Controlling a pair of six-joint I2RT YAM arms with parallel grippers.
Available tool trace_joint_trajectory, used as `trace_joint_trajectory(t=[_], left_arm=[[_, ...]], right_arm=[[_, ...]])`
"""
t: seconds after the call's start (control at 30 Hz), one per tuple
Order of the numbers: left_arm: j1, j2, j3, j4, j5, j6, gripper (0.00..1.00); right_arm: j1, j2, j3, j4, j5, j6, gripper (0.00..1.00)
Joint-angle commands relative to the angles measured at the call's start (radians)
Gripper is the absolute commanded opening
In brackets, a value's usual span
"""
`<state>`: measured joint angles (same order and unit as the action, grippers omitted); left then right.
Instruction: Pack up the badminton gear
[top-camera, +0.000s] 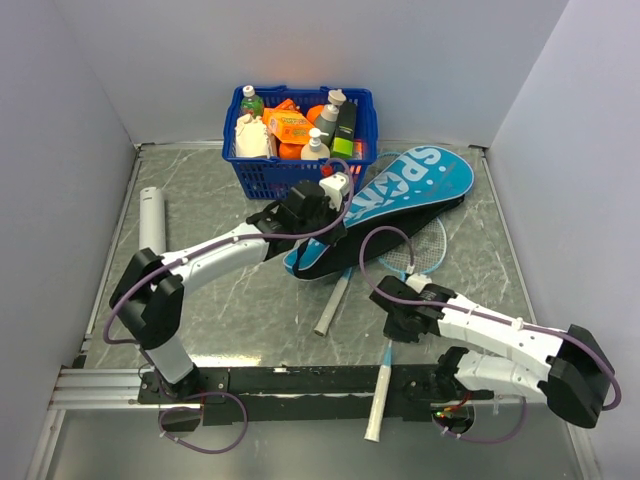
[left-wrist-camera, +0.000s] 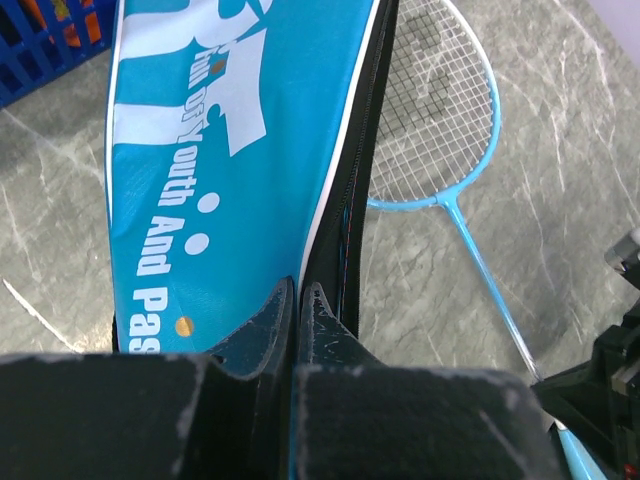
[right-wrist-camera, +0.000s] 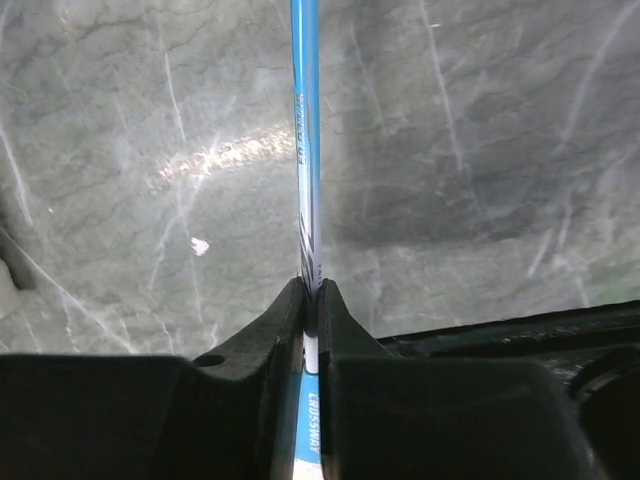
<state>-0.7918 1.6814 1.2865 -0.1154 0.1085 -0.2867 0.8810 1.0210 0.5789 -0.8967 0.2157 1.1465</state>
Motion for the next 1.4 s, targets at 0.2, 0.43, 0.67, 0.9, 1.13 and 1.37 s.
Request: trace_joint_trajectory(t=[0.2,0.43,0.67,0.9,1.13,1.37], left_arm=[[0.0,-0.106,-0.056,0.079,0.013,-0.037,0.01],[0.002,-0.085,-0.041,0.062,0.013,-0.032,0.01],[0.002,-0.055,-0.036,0.056,0.003,-0.017,0.01],[0.002,-0.022,-0.018,0.043,-0.001,-0.008,0.01],[0.0,-0.019,-0.032,0.046,-0.017,-0.005,0.01],[0.002,0.012,0.026,0.053,-0.009,-0.012,0.01]], right_arm=[[0.009,0.085,0.082,0.012,0.063,0.047,0.5],[-0.109,0.159,0.125,0.024,0.113,-0.036,0.55],[-0.312,0.175,0.096,0.157,0.073,-0.22,0.54],[-0.323,0.336,0.134,0.232,0.051,-0.258,0.54],[-0.327,0.361,0.096,0.288,0.025,-0.258,0.0],[-0.31,0.179,0.084,0.162,0.045,-0.252,0.0]])
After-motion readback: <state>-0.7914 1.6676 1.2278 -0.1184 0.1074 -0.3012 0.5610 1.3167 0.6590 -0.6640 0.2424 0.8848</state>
